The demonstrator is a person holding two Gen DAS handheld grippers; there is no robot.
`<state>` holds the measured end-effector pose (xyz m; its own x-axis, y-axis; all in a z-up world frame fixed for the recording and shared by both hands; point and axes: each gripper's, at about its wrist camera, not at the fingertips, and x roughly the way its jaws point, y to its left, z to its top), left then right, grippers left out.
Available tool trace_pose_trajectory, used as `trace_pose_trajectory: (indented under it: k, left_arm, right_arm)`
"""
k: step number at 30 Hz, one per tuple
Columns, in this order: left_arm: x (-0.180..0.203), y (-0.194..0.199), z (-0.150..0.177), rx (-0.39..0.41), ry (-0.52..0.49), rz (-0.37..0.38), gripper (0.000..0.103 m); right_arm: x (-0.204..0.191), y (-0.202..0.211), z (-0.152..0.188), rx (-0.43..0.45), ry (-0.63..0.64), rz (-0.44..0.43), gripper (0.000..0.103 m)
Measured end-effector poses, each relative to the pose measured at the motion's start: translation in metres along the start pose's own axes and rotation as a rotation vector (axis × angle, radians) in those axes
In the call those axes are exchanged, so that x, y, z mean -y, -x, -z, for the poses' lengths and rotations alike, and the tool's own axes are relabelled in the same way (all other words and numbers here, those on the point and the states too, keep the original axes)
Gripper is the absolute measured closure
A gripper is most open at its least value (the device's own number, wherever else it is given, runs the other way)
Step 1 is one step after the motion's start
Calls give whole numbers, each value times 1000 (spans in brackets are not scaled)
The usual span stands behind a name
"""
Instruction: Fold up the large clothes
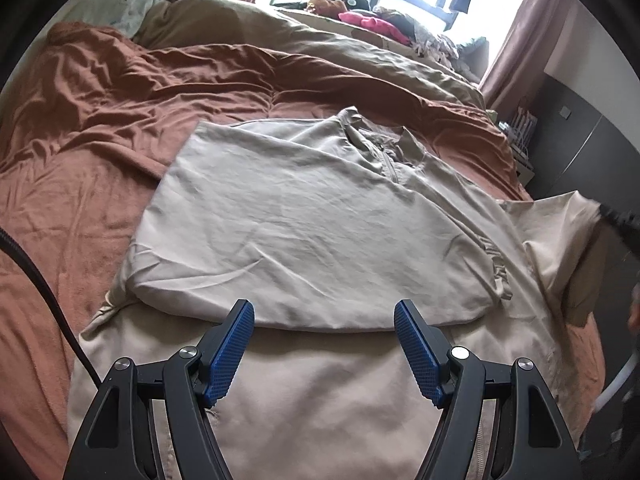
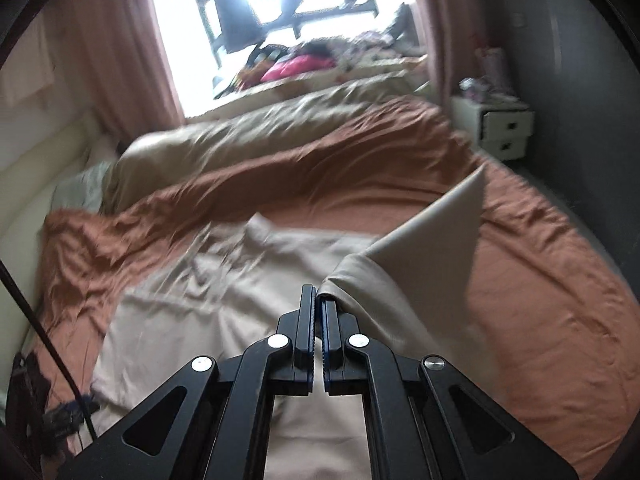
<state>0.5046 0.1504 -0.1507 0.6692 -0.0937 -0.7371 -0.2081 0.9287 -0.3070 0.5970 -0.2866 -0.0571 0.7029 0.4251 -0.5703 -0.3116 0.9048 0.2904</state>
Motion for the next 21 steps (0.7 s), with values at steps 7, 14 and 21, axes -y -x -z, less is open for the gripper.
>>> trace_pose_trajectory:
  k: [7, 14, 21]
  left_arm:
    - [-7, 3, -2, -9, 27, 23, 29]
    - [-6, 0, -2, -26, 27, 36, 29]
    - [1, -3, 1, -41, 0, 44, 29]
  right_arm:
    - [-39, -63, 38, -142, 154, -30, 103]
    - [-31, -96, 63, -280, 123, -47, 103]
    - [8, -65, 58, -256, 2, -56, 69]
